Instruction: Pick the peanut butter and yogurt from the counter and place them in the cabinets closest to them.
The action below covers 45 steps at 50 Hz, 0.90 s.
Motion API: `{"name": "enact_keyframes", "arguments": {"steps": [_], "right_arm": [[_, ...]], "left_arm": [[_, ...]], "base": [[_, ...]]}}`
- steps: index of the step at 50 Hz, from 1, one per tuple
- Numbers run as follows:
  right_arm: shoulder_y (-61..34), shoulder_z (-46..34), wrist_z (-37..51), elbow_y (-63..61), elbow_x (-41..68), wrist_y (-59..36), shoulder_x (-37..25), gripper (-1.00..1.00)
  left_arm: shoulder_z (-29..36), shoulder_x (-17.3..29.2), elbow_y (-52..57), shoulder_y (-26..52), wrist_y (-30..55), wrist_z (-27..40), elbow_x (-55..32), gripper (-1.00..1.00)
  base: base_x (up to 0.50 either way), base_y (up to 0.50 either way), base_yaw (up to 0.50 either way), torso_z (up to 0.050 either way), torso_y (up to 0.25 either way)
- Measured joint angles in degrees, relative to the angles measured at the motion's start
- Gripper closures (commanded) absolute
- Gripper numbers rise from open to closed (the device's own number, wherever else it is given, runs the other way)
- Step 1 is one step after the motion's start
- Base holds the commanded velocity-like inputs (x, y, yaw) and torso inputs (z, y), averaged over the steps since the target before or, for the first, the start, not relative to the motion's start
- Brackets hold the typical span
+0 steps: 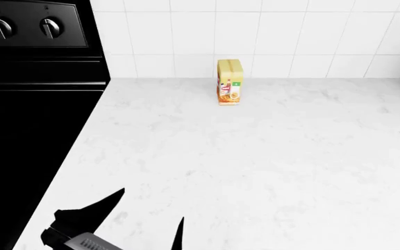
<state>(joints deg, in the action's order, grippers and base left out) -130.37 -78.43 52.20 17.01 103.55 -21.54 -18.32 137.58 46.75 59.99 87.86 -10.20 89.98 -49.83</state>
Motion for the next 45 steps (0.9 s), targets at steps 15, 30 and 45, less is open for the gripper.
{"name": "enact_keyframes", "arguments": {"steps": [15,30,45], "right_arm": [[0.4,1.6,6.7,-9.2,4.3,-0.6,-3.9,-1.0],[2.3,2.2,10.3,-15.7,8.3,-1.1,-6.5,-1.0],[3.4,5.1,14.9,-25.6,12.9,-0.7,-11.5,-1.0]], "left_arm": [[-0.6,-0.6,0.0,-0.3,0.7,0.0,-0.4,-1.0],[-1.9,-1.5,0.0,-0.2,1.4,0.0,-1.8,-1.0],[-3.0,-1.8,0.0,-0.1,2.1,0.0,-2.7,-1.0]], "base": [[0.0,0.0,0.0,0.0,0.0],[0.0,0.0,0.0,0.0,0.0],[0.0,0.0,0.0,0.0,0.0]]}}
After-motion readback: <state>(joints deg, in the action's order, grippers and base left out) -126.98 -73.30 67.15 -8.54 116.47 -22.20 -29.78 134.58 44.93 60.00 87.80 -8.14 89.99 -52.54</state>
